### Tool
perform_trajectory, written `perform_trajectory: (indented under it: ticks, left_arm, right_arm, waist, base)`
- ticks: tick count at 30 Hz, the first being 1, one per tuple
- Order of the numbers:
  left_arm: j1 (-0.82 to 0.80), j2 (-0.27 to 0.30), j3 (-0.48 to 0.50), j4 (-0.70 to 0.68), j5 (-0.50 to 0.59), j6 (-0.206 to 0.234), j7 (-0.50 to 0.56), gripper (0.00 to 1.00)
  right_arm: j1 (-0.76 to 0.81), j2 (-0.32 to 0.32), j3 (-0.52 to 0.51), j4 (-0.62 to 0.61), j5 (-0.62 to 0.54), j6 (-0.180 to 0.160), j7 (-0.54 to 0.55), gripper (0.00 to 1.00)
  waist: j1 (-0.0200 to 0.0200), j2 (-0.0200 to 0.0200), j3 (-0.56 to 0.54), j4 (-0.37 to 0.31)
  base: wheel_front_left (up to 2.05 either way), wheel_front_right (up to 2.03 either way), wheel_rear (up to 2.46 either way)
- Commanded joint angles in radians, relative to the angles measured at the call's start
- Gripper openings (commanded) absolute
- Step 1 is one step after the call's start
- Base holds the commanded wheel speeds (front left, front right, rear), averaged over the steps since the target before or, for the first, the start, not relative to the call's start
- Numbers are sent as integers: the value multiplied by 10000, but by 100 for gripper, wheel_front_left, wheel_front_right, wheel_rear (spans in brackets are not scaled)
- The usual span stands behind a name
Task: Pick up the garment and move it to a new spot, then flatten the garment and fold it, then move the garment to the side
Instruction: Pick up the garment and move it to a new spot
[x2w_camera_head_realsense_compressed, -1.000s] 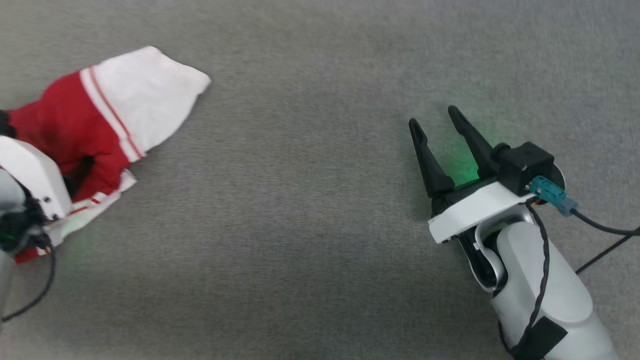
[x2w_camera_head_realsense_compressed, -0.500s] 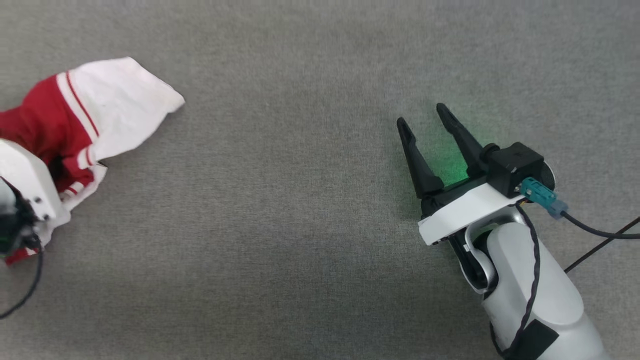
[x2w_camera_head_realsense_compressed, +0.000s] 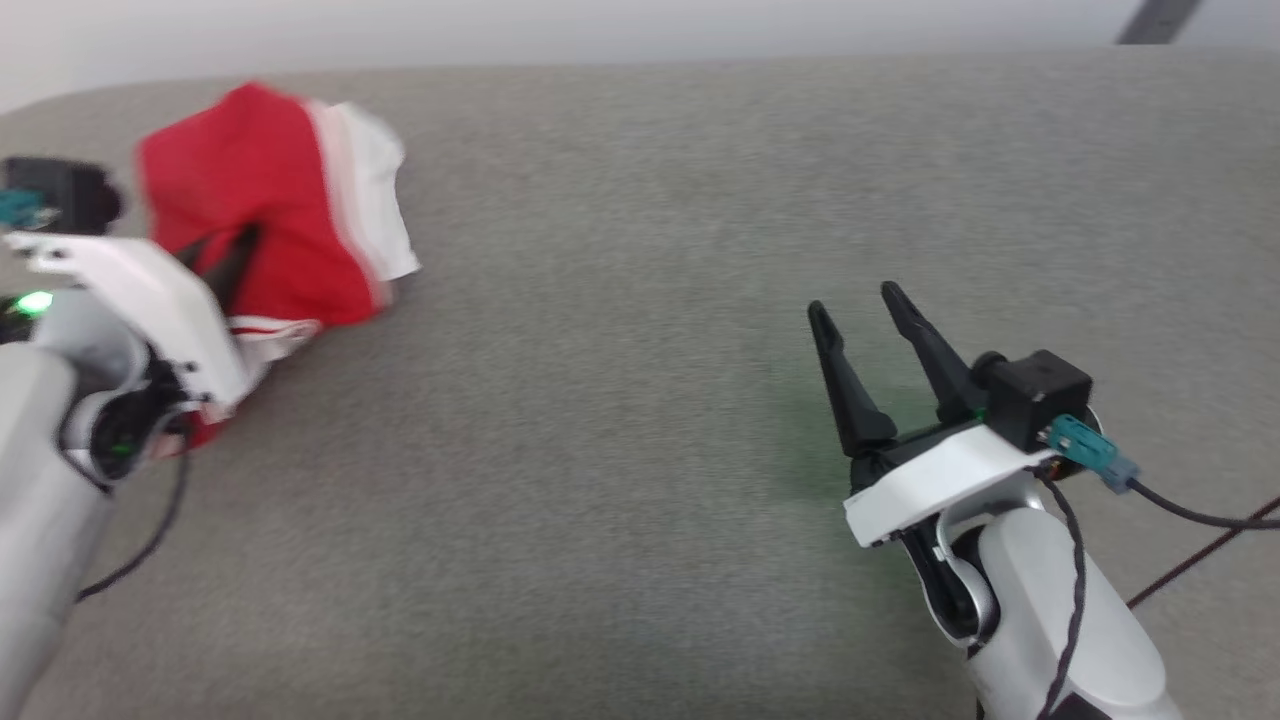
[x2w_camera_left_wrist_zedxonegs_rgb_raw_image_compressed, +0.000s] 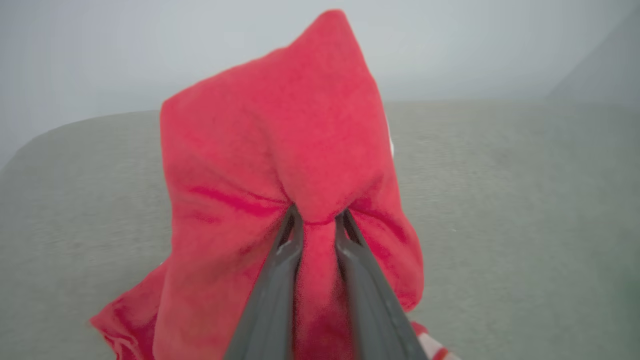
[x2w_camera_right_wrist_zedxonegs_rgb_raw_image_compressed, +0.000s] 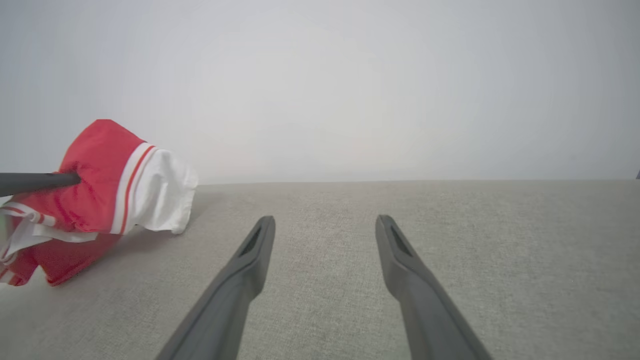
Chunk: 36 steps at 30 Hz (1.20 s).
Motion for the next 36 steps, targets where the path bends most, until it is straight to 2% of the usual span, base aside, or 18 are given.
perform_trajectory:
  ticks: [1,5,10,16,26,30,36]
  left_arm:
    - [103,-72,-109,-681,-261,11,203,0]
    - [197,-201,-360,-2085,-601,11,740,0]
    - [-42,-823,-755,-3458,-858,199,1531,0]
    - [-526,-1370,-1254,-3765,-691,296,2228,0]
    - [-1683,-1354,-2768,-1399,497,31,3244,0]
    - [-1826,-1291,-3497,-491,729,40,3668,0]
    - [-1792,-831,-5031,156,1030,71,4422,0]
  right_arm:
    - [180,25,-157,-129,113,1,-20,100]
    - [361,107,-369,-360,203,1,-20,100]
    - [369,145,-559,-576,429,1,-20,100]
    - [320,155,-457,-815,1145,1,-20,100]
    - [251,161,-252,-1076,2206,1,-20,100]
    - [317,163,-139,-1122,2538,1,-20,100]
    - [379,161,-21,-1205,2776,1,-20,100]
  waist:
    - [0,0,-186,-421]
    - [0,0,-62,-1002]
    - [0,0,331,-1943]
    - [0,0,866,-2991]
    - [0,0,1859,-4752]
    - [0,0,2061,-5134]
    - [0,0,2206,-5362]
  base:
    - [0,0,0]
    - [0,0,0]
    - [0,0,0]
    - [0,0,0]
    - [0,0,0]
    - [0,0,0]
    - [0,0,0]
